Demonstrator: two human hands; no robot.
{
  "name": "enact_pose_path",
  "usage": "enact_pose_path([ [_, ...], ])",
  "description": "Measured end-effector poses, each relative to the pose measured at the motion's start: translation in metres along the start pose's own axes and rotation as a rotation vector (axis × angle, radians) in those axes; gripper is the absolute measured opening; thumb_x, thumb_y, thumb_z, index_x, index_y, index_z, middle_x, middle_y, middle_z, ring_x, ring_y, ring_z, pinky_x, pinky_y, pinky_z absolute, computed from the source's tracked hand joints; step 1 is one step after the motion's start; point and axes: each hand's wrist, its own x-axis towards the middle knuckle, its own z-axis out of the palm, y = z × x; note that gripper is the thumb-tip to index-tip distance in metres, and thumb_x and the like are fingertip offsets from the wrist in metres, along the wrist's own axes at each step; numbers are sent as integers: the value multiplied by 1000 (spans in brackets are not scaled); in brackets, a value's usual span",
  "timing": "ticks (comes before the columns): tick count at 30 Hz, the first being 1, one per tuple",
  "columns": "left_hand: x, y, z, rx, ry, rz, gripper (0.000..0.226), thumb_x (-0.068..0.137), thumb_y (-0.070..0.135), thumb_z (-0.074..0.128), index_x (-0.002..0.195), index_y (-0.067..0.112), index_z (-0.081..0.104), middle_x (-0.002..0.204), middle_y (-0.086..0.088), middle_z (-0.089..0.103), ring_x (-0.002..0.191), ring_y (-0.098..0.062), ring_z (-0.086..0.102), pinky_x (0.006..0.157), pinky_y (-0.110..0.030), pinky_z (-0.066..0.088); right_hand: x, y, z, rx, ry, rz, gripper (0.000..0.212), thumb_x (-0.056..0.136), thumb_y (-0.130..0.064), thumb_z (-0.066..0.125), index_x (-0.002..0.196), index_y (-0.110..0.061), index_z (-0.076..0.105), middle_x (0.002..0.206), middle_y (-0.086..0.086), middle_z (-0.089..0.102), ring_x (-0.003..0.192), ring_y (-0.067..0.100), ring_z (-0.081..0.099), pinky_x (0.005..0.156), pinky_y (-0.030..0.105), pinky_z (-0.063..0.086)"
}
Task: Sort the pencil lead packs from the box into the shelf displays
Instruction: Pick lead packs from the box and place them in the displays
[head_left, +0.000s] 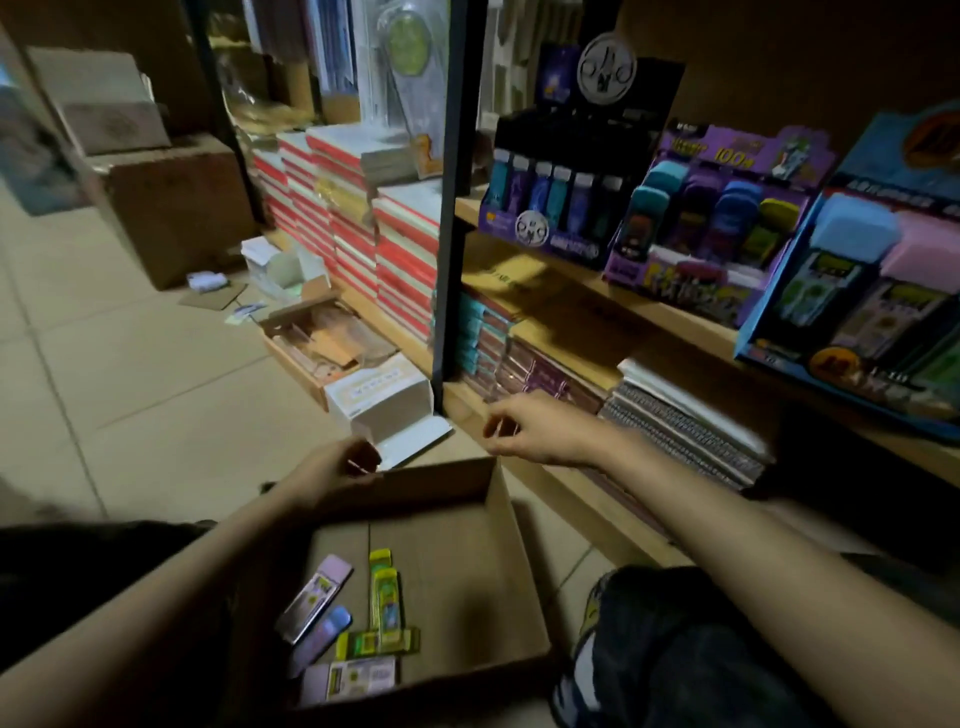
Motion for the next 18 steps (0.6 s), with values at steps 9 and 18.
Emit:
enact_pose_path([
  [9, -43, -146, 106, -115, -49, -392, 45, 78, 14, 76, 116, -1, 56, 114, -20, 57, 107, -33, 56, 86, -31, 43, 45, 35, 199, 248, -355, 268, 24, 88, -23, 62, 109, -10, 63, 105, 8, 65, 99, 21, 60, 79, 30, 48],
  [18, -37, -200, 139, -68, -13, -565, 83, 69, 14, 81, 137, 5, 35, 134, -16, 39, 123, -30, 42, 100, -37, 37, 98, 5, 317, 640, -249, 649, 35, 85, -15, 68, 116, -2, 58, 110, 12, 62, 95, 21, 58, 73, 26, 43],
])
